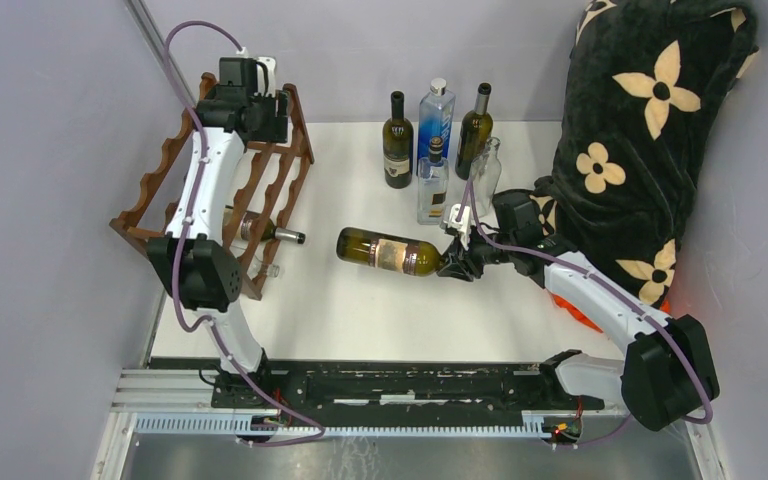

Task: Put the wine bottle on the wine rack
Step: Pick up the wine bottle from the center of the board, then adjust the wine rack at the center of the board.

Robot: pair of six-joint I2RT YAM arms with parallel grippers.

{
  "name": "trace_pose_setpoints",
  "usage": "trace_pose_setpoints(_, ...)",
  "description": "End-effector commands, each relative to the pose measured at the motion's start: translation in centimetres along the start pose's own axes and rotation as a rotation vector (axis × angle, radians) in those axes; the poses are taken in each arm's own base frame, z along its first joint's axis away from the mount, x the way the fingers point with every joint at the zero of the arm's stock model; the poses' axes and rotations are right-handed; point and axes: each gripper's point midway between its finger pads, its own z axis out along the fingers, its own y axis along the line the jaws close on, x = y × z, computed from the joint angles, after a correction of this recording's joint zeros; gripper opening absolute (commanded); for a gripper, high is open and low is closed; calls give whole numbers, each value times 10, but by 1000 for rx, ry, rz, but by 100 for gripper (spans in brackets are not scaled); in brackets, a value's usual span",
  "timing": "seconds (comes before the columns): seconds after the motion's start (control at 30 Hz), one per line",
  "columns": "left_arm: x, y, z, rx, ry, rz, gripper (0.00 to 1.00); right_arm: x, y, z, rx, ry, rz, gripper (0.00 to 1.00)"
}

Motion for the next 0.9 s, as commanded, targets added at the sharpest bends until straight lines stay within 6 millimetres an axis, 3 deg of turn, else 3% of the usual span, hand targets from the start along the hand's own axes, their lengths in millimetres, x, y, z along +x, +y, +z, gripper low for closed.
trace_pose_setpoints(0.0, -30, 0, 5, 69, -96, 66, 71, -57, -10, -5, 11, -156, -138, 0)
trace_pose_setpoints(0.2, -25, -16, 23, 168, -79, 82, 53, -57, -11, -4, 10, -158, -134, 0)
trace_pose_setpoints(0.4, -22, -39, 20, 306, -94, 141, 36, -59, -11, -5, 11, -160, -134, 0)
trace_pose_setpoints(0.63, -21, -57, 7, 395, -149, 188, 31, -57, -10, -4, 9, -157, -130, 0)
trace_pose_setpoints(0.87, -13, -94, -9, 500, -164, 262, 29, -59, -13, -5, 23, -163, -127, 0)
